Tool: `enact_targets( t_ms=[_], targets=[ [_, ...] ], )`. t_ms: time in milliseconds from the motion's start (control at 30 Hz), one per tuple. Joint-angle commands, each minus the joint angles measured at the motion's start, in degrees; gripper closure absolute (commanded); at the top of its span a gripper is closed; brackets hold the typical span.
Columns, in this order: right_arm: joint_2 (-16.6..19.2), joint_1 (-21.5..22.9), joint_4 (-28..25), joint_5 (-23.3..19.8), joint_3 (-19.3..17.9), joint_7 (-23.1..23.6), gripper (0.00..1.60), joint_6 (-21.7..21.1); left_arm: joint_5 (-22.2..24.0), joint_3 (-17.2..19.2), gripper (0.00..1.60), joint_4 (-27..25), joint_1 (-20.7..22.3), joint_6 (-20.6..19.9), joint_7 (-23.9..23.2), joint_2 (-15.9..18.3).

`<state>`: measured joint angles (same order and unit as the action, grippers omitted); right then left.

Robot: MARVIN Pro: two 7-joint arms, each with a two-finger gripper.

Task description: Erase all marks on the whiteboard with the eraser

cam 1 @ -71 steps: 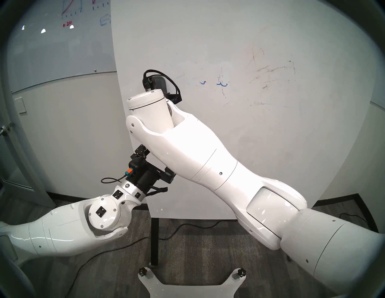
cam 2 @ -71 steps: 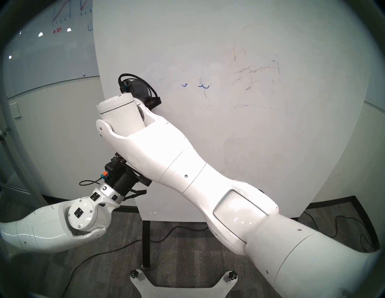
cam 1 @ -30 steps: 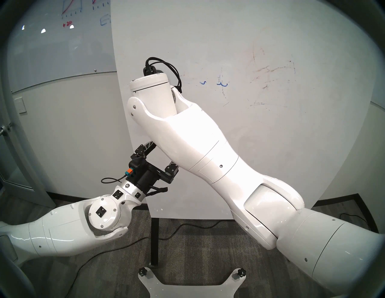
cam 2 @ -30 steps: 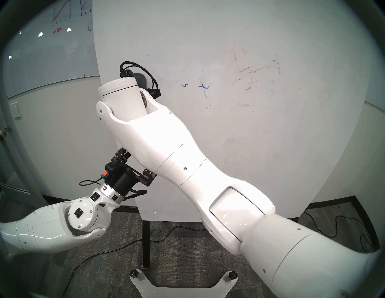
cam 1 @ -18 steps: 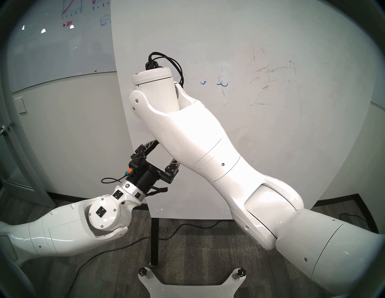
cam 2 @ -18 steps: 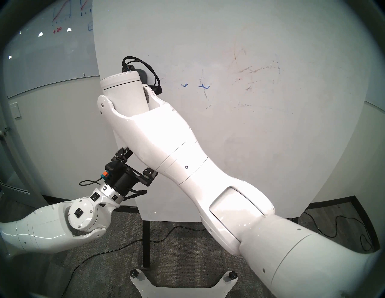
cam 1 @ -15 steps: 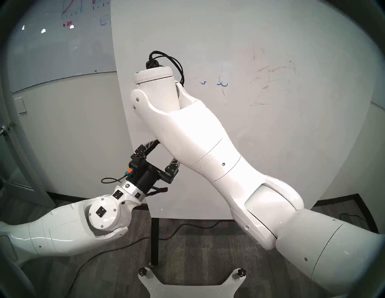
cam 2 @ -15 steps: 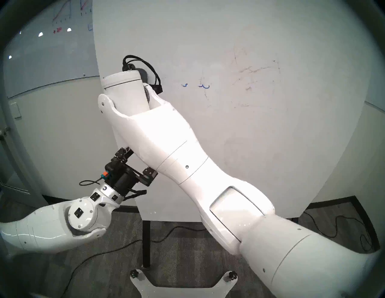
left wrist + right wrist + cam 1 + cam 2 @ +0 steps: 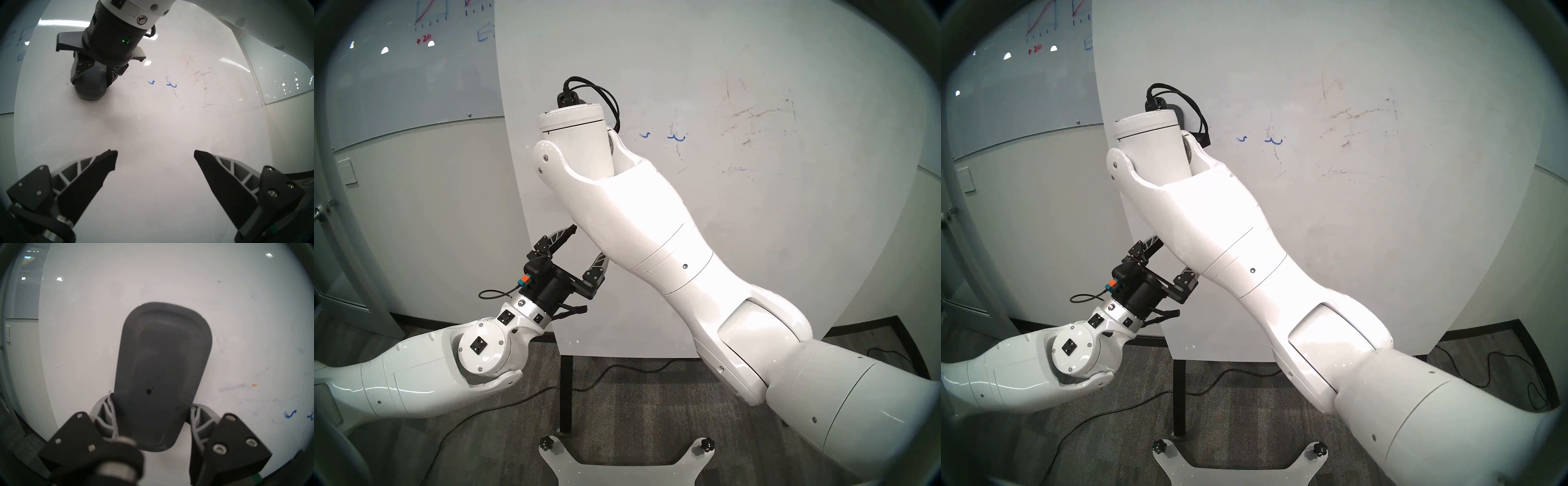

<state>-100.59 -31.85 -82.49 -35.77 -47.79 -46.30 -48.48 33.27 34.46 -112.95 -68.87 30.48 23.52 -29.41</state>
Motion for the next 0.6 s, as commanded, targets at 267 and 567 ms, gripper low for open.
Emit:
enact_targets(
  t_ms=[267, 567],
  targets=[
    [7.0, 1.1, -4.6, 3.3, -4.0, -2.9, 1.60, 3.4, 0.0, 0.5, 0.00, -0.5, 0.5, 0.4, 0.1, 0.0],
    [8.2, -0.3, -5.3, 3.3, -3.4, -2.7, 1.60, 4.9, 0.0, 0.5, 0.00, -0.6, 0.5, 0.4, 0.1, 0.0]
  ],
)
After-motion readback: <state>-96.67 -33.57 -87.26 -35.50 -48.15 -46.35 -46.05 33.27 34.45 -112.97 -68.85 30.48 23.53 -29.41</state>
